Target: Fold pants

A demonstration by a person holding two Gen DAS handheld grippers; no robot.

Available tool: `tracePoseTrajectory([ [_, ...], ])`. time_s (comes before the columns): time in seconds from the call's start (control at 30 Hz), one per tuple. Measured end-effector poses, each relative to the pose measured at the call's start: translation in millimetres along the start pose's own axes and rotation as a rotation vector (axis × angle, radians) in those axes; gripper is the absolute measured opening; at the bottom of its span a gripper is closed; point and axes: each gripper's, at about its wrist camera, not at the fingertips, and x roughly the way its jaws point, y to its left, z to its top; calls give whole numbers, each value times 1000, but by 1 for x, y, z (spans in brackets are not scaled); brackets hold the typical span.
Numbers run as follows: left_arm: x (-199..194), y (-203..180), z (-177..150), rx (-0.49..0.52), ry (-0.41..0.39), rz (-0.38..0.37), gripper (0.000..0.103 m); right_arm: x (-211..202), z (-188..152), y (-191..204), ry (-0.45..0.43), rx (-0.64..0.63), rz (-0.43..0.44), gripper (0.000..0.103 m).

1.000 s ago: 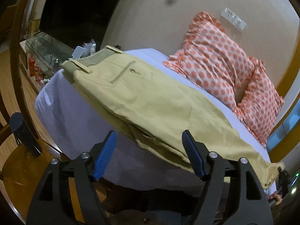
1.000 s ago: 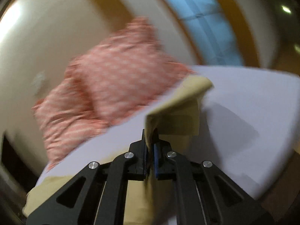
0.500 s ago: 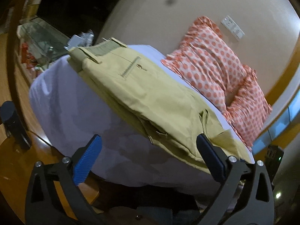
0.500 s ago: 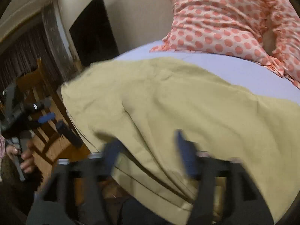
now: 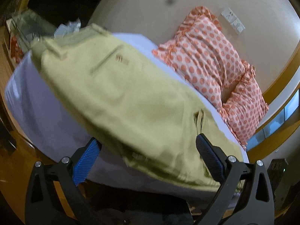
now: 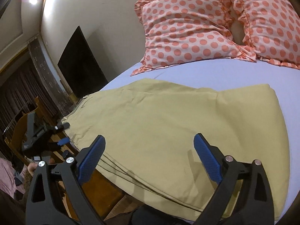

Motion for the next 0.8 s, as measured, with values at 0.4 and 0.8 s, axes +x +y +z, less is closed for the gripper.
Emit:
tracePoseTrajectory([
  [0.4, 8, 70, 68, -293, -94, 15, 64, -3, -7, -27, -15, 72, 7, 100],
  [0.8, 21, -124, 99, 382, -82, 347, 9, -64, -2, -83, -184, 177, -85, 101],
])
